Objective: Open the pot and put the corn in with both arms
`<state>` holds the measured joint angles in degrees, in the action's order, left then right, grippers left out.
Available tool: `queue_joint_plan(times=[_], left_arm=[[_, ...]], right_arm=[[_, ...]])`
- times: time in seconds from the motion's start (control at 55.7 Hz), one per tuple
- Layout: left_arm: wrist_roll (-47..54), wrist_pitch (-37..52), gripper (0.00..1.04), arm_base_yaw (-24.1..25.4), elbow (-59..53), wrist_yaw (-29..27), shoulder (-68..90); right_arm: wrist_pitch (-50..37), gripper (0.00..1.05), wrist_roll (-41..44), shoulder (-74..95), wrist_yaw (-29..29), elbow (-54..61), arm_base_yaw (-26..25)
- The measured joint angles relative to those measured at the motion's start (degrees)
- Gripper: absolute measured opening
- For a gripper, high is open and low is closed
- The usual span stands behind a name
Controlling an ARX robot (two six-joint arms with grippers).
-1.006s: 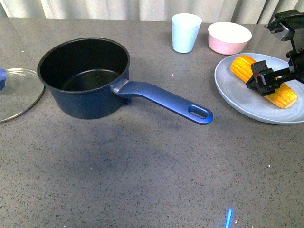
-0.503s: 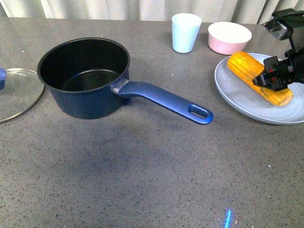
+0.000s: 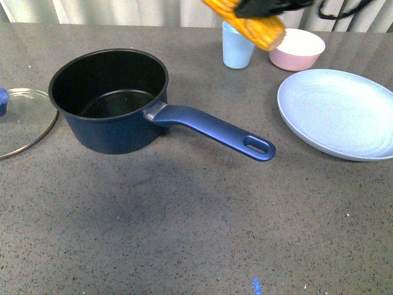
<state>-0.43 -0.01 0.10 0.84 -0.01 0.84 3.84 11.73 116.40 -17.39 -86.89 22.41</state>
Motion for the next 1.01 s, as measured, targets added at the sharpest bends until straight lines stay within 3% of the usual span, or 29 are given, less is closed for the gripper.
queue_joint_plan(times=[0.341,0.952,1.006], left_arm=[[0.0,0.0,0.96,0.0,0.0,0.0,0.0],[0.0,0.0,0.96,0.0,0.0,0.0,0.0],[0.02,0.0,0.96,0.0,0.0,0.0,0.0]], right_arm=[[7.96,0.14,-0.81,14.47,0.2,-18.84,9.7],[10.08,0.14,-1.2,18.99,0.76,-22.16,13.38],[9.81,0.2,-1.2,18.99,0.9,-21.75,13.38]])
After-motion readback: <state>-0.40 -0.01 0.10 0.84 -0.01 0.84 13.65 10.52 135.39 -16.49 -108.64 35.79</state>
